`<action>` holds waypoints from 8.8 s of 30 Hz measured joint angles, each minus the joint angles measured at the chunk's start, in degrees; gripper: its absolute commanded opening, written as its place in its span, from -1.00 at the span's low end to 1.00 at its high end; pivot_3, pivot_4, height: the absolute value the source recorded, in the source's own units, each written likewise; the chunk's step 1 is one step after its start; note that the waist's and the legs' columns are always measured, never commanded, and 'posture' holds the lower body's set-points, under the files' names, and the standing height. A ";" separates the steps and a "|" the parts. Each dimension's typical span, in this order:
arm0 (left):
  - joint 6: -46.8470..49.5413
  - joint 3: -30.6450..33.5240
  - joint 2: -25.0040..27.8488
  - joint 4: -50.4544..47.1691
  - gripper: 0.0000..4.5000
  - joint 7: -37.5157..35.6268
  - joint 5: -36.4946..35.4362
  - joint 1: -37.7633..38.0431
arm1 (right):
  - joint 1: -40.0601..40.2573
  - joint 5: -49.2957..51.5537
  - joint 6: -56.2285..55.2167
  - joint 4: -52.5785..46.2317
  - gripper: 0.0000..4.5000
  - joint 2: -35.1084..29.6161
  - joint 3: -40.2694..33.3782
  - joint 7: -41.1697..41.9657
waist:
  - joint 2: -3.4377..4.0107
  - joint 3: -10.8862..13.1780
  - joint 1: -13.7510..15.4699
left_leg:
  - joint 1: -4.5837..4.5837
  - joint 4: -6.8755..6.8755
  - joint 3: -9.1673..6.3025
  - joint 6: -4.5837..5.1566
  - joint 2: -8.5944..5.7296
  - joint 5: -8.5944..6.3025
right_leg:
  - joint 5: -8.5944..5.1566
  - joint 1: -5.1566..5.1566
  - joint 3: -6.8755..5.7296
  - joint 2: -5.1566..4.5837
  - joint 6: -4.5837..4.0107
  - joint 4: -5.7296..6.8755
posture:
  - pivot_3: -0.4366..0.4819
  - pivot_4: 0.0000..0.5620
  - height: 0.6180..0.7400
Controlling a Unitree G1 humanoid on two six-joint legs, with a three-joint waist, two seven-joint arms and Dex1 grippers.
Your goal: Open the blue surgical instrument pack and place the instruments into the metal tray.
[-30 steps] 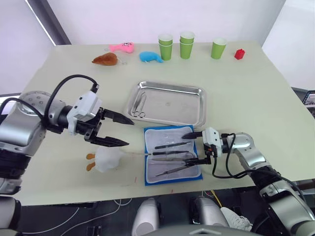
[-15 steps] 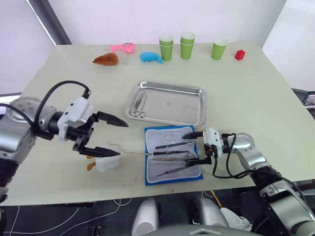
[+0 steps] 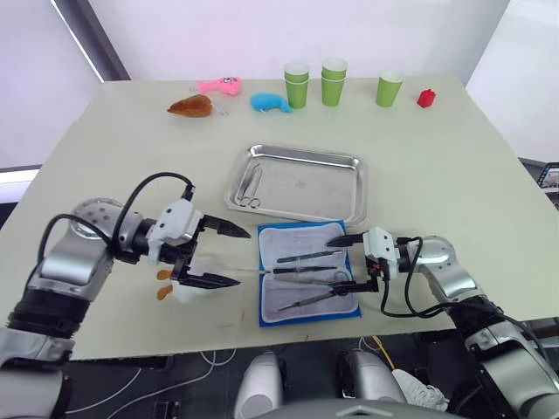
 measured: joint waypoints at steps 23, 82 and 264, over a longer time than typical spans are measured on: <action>-2.72 -3.69 -16.15 10.08 0.18 4.16 16.48 -7.14 | 1.62 -0.03 2.03 -3.21 1.00 -1.31 -0.19 -1.61 | 0.05 0.06 0.00 | 0.04 0.25 0.00 0.01 -0.06 0.01 | 0.02 -0.03 0.11 0.03 0.03 0.38 | -0.05 -0.47 0.99; -5.10 -5.18 -22.05 15.09 -0.96 10.52 23.97 -6.96 | 1.72 -0.21 2.06 -3.17 1.00 -1.05 0.11 -2.99 | 0.00 -0.02 -0.15 | 0.17 0.28 -0.05 0.02 -0.06 0.01 | 0.12 -0.01 0.88 0.56 0.18 0.54 | -0.05 -0.47 0.99; 3.97 16.57 4.75 -6.58 0.92 -0.74 -7.24 15.94 | 1.09 -1.34 1.85 -1.10 1.00 2.34 0.47 -4.17 | -0.19 0.21 -1.66 | 0.90 -0.06 0.68 -0.02 0.08 0.01 | -0.17 -0.07 1.92 0.88 0.15 0.88 | -0.05 -0.47 0.99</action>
